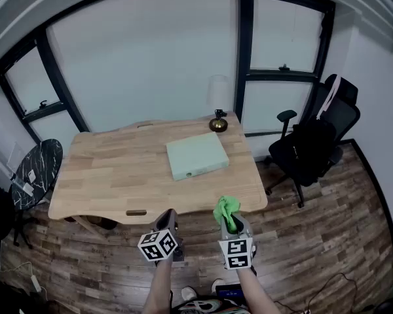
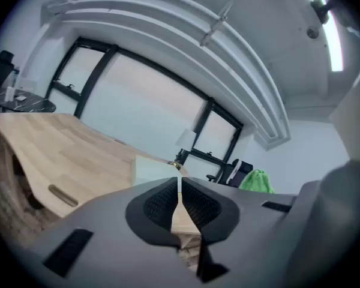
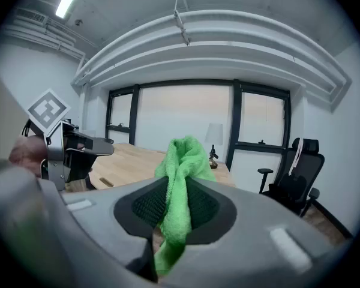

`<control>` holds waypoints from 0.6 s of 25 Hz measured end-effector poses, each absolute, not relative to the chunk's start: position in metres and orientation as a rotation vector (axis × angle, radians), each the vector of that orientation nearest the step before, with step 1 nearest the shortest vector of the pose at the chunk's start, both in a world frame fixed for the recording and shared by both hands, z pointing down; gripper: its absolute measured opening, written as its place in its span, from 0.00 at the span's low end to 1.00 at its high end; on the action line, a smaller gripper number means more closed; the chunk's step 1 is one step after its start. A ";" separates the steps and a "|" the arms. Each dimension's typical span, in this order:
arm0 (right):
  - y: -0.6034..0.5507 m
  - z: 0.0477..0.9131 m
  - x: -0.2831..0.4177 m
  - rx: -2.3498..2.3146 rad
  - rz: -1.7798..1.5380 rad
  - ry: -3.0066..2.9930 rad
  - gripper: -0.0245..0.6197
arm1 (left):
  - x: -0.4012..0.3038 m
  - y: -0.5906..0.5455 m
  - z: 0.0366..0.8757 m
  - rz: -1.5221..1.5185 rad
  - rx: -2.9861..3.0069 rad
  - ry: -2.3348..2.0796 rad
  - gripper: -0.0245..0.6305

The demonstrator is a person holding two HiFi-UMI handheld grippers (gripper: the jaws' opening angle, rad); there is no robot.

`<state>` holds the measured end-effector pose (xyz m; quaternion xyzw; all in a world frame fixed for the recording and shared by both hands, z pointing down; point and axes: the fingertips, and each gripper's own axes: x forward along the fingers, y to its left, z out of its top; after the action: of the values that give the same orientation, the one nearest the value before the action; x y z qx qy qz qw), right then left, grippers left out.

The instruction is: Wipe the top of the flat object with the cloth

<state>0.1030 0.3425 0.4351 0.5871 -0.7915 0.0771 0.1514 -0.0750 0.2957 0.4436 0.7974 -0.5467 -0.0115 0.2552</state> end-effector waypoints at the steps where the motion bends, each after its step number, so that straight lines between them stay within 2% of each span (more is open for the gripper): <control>1: 0.342 0.434 0.107 1.682 0.224 -2.278 0.16 | -0.064 0.297 0.439 -0.037 2.208 -1.435 0.05; 5: 0.338 0.429 0.121 1.674 0.228 -2.303 0.16 | -0.030 0.299 0.418 -0.085 2.347 -1.312 0.05; 15: 0.324 0.433 0.154 1.676 0.212 -2.340 0.16 | -0.010 0.294 0.398 0.061 2.526 -1.573 0.05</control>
<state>0.1535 0.3236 0.4333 0.5758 -0.8043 0.0729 0.1273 -0.0099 0.2942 0.3981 0.8457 -0.5268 0.0204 0.0825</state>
